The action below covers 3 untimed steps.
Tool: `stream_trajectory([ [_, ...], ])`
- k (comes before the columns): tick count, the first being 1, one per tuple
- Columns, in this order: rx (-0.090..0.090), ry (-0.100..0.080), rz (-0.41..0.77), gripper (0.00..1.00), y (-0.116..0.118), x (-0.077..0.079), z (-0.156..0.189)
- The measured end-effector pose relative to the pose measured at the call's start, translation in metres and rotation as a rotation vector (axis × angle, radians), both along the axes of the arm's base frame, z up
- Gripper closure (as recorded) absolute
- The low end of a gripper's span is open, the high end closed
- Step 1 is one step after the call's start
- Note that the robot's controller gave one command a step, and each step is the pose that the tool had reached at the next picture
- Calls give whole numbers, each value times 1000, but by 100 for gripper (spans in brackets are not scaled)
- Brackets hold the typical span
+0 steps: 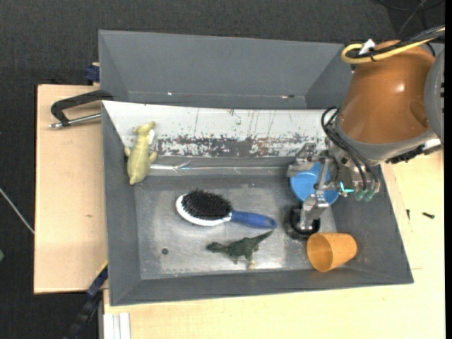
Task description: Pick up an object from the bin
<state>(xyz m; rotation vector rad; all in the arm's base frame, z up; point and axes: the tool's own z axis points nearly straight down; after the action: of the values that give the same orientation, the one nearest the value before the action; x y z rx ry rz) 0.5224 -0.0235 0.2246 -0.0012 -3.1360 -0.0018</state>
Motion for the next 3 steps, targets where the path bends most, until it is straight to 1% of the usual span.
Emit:
stream_trajectory([
  [1,-1,2,-34,0,-52,-7,-116],
  [2,-1,-7,-30,100,-50,-4,-111],
  [3,-1,-7,-30,0,-50,-4,-111],
])
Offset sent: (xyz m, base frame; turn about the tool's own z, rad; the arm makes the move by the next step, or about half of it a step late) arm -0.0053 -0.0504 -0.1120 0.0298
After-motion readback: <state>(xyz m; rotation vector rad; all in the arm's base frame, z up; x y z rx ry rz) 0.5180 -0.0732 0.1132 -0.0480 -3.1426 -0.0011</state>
